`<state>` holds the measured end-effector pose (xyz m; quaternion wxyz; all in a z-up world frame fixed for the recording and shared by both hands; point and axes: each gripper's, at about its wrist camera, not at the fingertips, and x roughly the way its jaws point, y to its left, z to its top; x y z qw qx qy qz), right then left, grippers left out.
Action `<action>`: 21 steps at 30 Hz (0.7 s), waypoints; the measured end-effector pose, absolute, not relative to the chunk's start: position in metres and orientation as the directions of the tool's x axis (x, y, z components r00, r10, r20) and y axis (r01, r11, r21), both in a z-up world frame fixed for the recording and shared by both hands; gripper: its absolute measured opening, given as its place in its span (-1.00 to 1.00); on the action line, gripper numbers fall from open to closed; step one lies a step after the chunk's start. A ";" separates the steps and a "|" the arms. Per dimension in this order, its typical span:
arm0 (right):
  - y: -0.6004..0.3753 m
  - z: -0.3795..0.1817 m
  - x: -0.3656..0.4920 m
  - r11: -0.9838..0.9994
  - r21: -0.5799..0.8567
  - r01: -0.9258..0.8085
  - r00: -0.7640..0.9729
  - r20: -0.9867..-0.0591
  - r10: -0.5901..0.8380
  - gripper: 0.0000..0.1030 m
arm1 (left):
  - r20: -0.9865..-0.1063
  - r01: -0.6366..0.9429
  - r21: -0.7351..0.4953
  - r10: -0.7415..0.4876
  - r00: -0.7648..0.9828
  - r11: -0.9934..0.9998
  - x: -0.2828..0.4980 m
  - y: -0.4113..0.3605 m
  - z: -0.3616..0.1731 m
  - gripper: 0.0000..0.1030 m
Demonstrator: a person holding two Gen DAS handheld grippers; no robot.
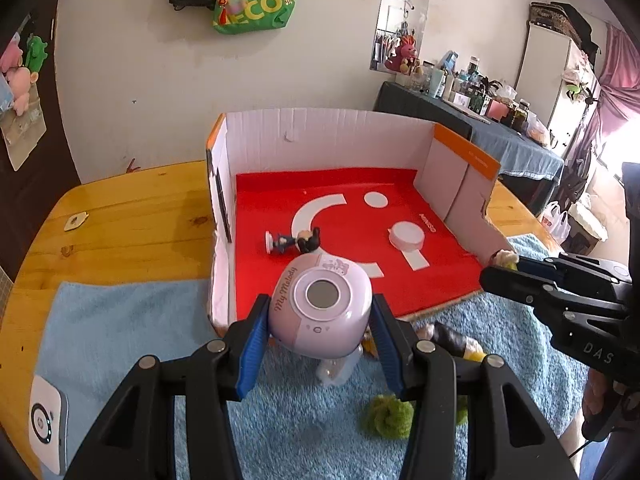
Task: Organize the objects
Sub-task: 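Carry the pink device with the left tool while the right tool carries the yellow toy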
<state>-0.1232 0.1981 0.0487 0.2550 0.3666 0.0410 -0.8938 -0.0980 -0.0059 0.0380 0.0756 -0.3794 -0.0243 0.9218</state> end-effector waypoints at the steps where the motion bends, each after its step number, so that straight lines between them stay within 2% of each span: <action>1: 0.198 0.049 -0.126 -0.867 0.114 0.485 -0.600 -0.678 -0.425 -0.64 | -0.696 -0.120 -0.102 0.157 -0.700 -0.988 -0.101 -0.006 0.039 0.00; 12: 0.194 0.046 -0.153 -0.870 0.112 0.480 -0.587 -0.695 -0.414 -0.64 | -0.708 -0.118 -0.093 0.149 -0.691 -0.989 -0.127 -0.006 0.037 0.00; 21: 0.193 0.029 -0.178 -0.876 0.118 0.467 -0.542 -0.745 -0.389 -0.64 | -0.752 -0.128 -0.094 0.155 -0.641 -0.987 -0.151 -0.003 0.021 0.00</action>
